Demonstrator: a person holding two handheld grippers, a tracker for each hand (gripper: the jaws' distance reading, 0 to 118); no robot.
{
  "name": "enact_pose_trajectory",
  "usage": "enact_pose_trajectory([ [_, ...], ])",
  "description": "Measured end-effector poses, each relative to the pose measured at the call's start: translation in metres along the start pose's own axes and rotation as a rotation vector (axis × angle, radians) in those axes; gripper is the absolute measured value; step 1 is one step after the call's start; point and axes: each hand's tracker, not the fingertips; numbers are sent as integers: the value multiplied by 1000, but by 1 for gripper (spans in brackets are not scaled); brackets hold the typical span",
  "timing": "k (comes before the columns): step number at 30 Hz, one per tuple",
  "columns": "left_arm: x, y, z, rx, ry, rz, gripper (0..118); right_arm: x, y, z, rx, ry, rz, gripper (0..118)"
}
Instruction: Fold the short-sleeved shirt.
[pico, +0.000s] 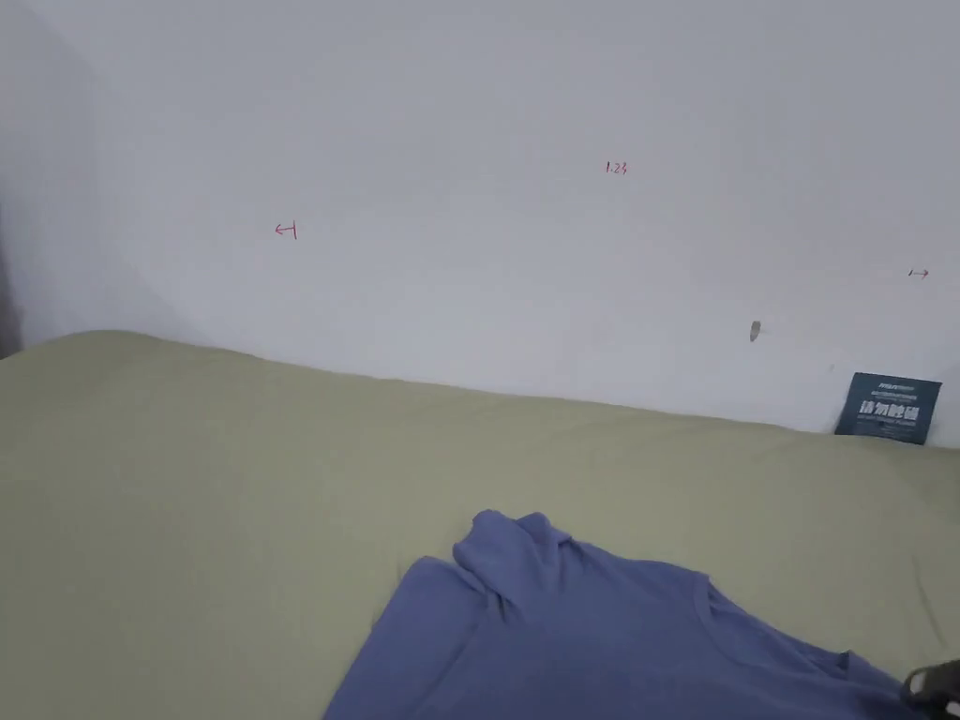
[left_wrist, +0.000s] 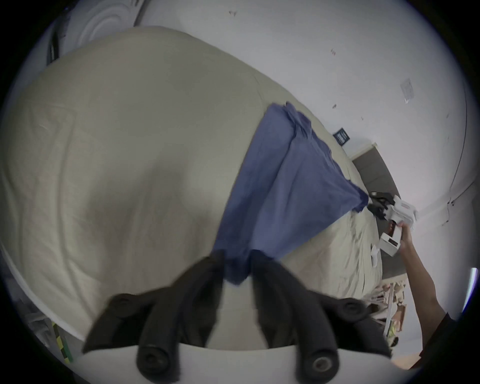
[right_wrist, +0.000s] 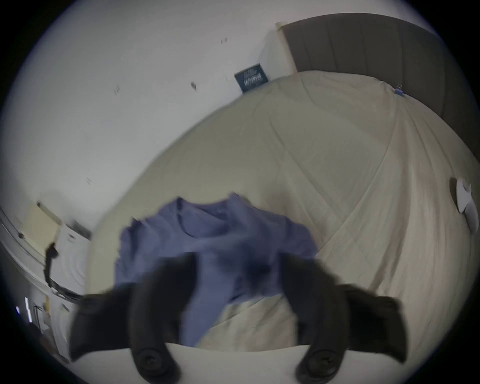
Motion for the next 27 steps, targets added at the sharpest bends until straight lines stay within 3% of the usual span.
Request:
enact_pose_trajectory([
  [1,0,0,15,44,20,-11,57,-3,4,21,53,25,37,88],
  [3,5,1,45,142,55,-43,92,-16,5,62,162,-22,156,87],
  [6,26,7,85,297,75,-157,95,-45,-11,121,297,-102,370,90],
  [9,60,10,93,412,141,-299,95,-75,-48,165,349,-97,481,97],
  [11,92,7,83,422,169,-416,95,-88,-84,181,372,-66,505,104],
  [15,153,-15,43,408,239,-538,95,-98,-152,184,279,-62,482,102],
  [17,173,-31,28,392,262,-573,85,-98,-181,186,222,-49,466,91],
  [19,185,-52,19,379,255,-584,23,-96,-208,188,183,-29,477,37],
  [20,188,-61,17,380,255,-582,2,-96,-220,189,171,-57,495,11],
  [23,193,-94,13,403,239,-598,2,-95,-258,194,213,-138,599,6],
  [27,192,-135,5,364,209,-597,2,-92,-297,203,180,-67,606,1],
])
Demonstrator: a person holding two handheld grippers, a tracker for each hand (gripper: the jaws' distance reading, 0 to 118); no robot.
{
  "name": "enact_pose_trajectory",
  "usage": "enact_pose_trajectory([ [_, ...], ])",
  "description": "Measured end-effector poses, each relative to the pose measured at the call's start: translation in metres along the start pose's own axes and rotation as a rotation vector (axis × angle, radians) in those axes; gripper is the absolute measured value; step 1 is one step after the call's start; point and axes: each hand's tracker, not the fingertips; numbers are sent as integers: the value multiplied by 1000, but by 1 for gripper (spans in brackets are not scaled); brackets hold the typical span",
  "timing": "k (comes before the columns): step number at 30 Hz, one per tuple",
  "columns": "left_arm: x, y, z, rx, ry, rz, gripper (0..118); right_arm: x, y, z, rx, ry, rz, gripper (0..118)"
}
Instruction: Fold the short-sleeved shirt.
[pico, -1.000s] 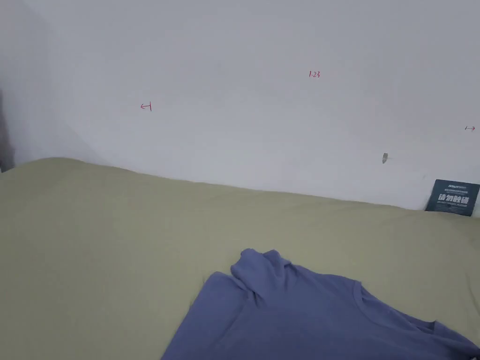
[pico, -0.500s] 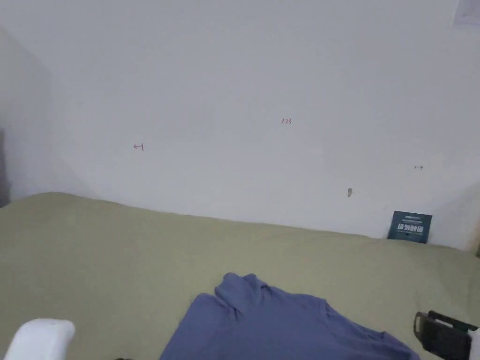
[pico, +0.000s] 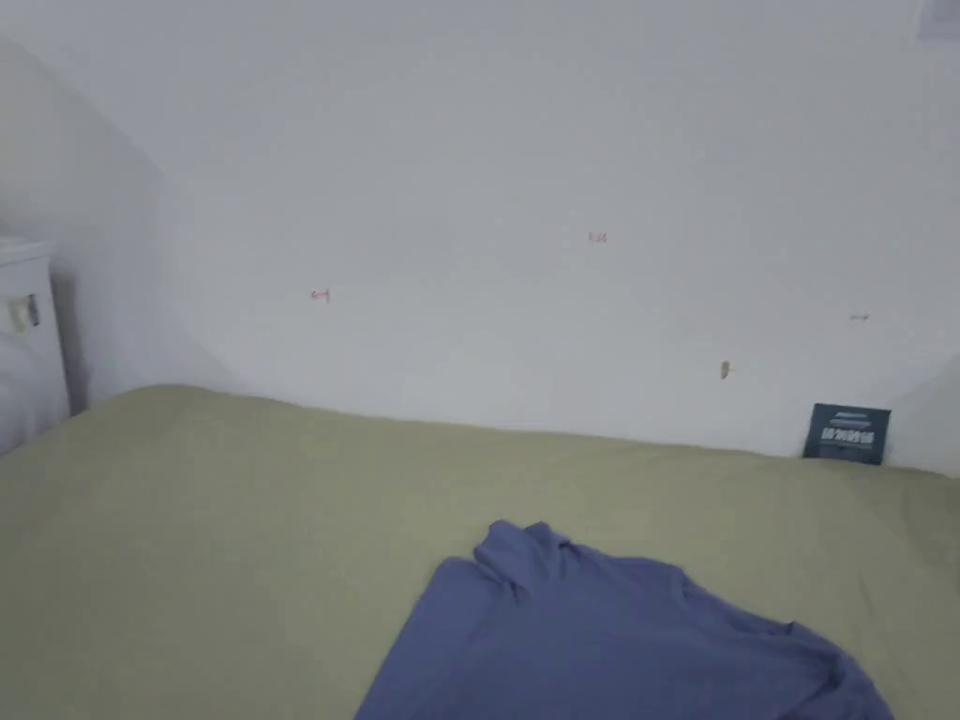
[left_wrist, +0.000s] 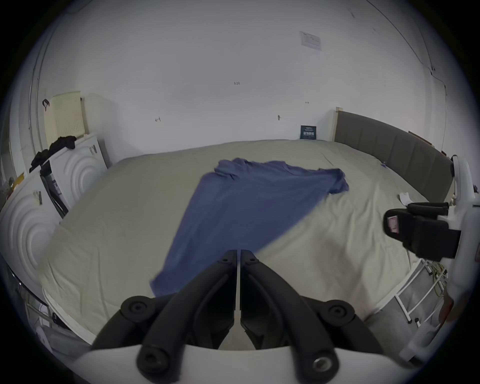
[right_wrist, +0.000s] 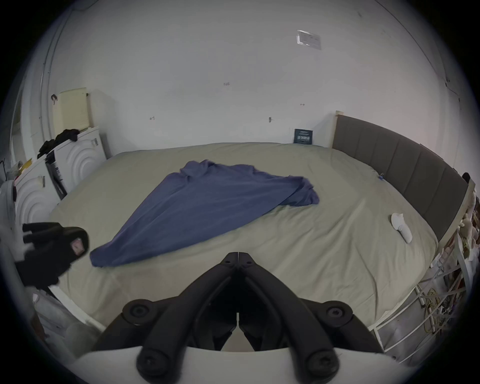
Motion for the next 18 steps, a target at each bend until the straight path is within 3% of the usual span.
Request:
enact_pose_trajectory([
  [2,6,-10,-1,-32,-39,14,2,-6,-3,-3,-21,23,47,1],
  [6,-5,-12,-4,-79,-54,19,2,-8,5,-2,-20,54,30,1],
  [11,-89,-4,-11,-187,-67,63,4,5,18,5,0,76,31,1],
  [12,-109,-4,-19,-229,-55,88,16,9,19,5,1,80,19,1],
  [15,-156,-10,-42,-341,-7,155,96,16,22,4,-8,103,-21,1],
  [18,-169,-16,-50,-304,-31,121,97,19,21,2,-21,128,-34,1],
])
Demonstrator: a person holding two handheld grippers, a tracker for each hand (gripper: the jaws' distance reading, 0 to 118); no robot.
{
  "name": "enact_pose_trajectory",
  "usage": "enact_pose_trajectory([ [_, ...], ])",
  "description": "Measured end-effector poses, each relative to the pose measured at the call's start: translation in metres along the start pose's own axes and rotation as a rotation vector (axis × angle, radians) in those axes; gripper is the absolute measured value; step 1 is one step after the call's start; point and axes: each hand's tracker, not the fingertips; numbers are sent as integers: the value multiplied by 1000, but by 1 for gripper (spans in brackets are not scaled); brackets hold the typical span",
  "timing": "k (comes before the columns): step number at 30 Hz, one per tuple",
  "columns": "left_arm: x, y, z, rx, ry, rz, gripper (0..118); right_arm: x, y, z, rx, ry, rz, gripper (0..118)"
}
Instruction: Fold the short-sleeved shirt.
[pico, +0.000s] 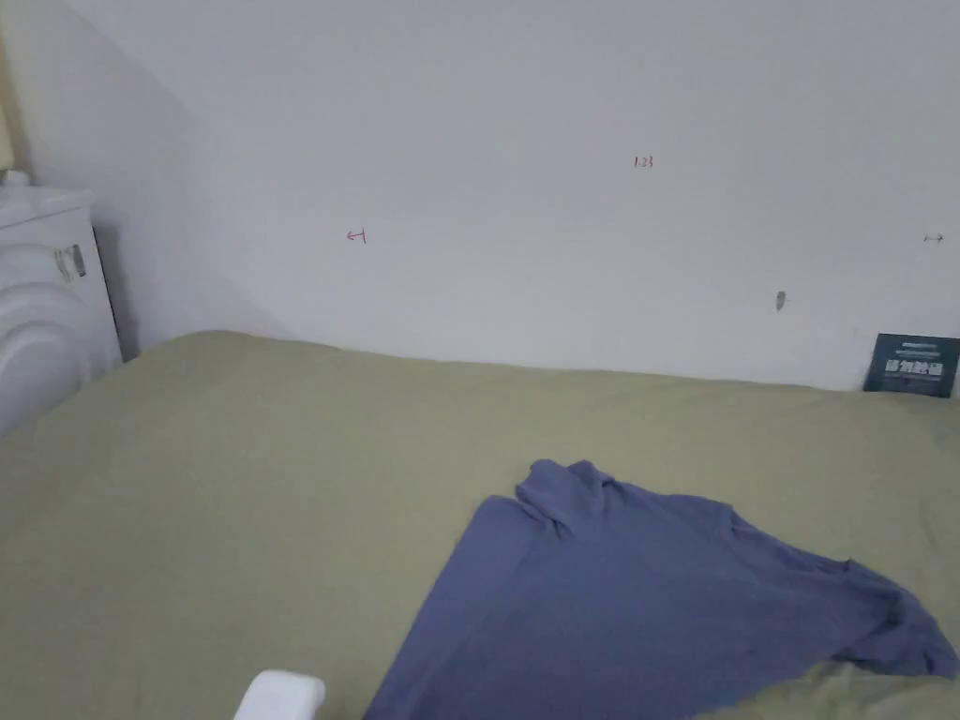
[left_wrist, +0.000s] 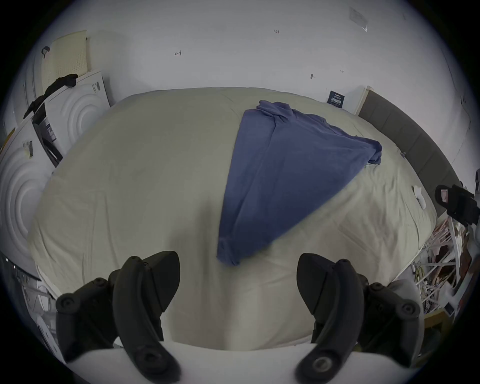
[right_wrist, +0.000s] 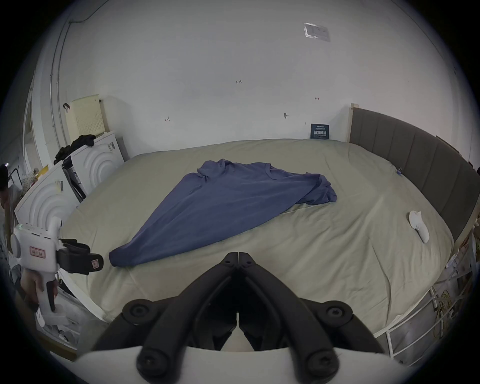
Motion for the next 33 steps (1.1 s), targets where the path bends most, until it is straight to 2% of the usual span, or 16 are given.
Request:
enact_pose_trajectory([
  [6,11,4,-31,33,13,0,96,2,1,-7,-32,34,-11,1],
  [8,10,4,-41,1,15,53,96,0,1,-8,-41,36,-9,1],
  [9,9,3,-45,-36,2,92,92,1,2,-9,-44,38,-6,1],
  [10,8,2,-46,-34,1,136,75,1,2,-9,-46,40,-5,1],
  [12,7,-7,-49,54,28,143,3,1,3,-9,-44,35,-1,1],
  [15,3,-8,-49,36,-52,208,3,3,8,-11,-48,37,-4,1],
  [20,6,-7,-43,62,-34,175,3,5,31,-30,-52,38,35,1],
  [24,9,-3,-42,66,-23,135,3,14,84,-73,-42,65,81,1],
  [29,8,-3,-51,49,-39,148,3,10,193,-200,-188,144,308,1],
  [30,9,-4,-53,48,-34,153,3,10,212,-229,-233,169,331,2],
  [31,10,-6,-55,49,-36,151,3,11,232,-260,-264,176,350,9],
  [32,11,-7,-56,43,-41,153,3,12,250,-294,-281,151,353,27],
  [33,12,-8,-58,42,-39,156,3,15,264,-324,-330,134,361,74],
])
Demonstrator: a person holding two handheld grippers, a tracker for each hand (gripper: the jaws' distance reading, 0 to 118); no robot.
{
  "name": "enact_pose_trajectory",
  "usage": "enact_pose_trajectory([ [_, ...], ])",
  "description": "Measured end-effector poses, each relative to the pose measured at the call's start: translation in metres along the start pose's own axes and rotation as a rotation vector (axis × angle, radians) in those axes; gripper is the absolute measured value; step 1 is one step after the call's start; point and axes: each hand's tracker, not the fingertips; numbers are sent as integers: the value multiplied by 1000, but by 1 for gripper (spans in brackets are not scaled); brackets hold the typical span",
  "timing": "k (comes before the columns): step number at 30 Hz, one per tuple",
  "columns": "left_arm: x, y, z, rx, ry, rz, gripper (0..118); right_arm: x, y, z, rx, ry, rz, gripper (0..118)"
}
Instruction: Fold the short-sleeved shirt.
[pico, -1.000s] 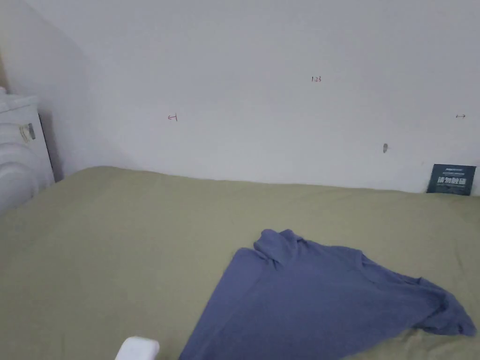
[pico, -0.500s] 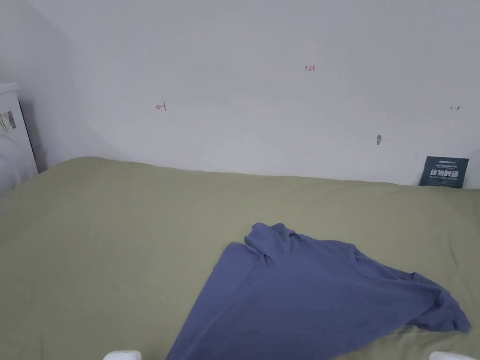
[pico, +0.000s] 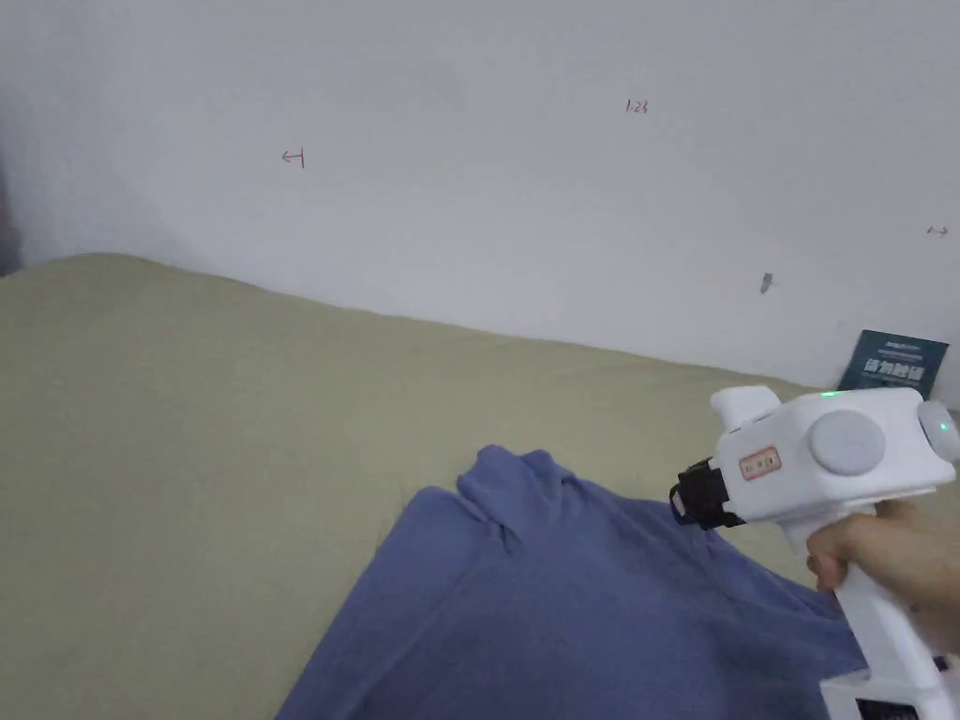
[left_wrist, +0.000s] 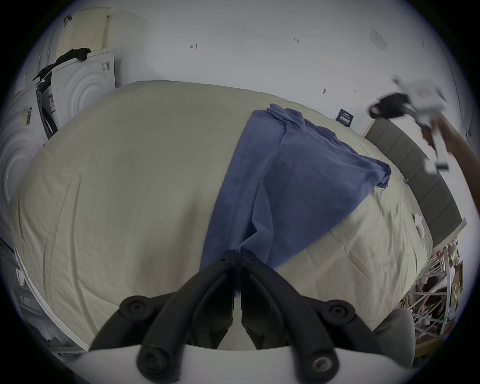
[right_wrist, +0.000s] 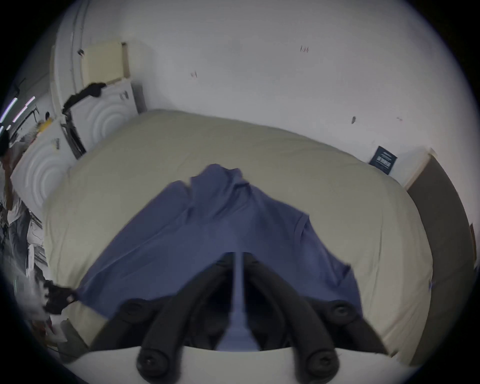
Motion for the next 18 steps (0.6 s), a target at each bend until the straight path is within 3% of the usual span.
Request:
enact_pose_trajectory([
  [1,0,-2,-1,-1,1,0,3,11,22,-28,-96,-17,-6,101],
  [2,-1,-4,-3,-5,1,5,3,19,41,-58,-197,-51,-8,108],
  [4,-2,-7,-8,-15,3,31,3,20,64,-99,-268,-102,69,103],
  [6,-5,-10,-12,-17,-6,50,3,15,80,-131,-199,-73,106,102],
  [9,-6,-12,-16,-16,-4,61,3,6,93,-172,-176,40,11,102],
  [11,-6,-10,-16,-8,-6,67,3,0,100,-198,-203,67,-59,102],
  [17,-9,-7,-19,-3,16,59,2,-24,88,-238,-206,15,-14,102],
  [18,-9,-7,-19,5,17,62,2,-26,85,-241,-218,22,-15,93],
])
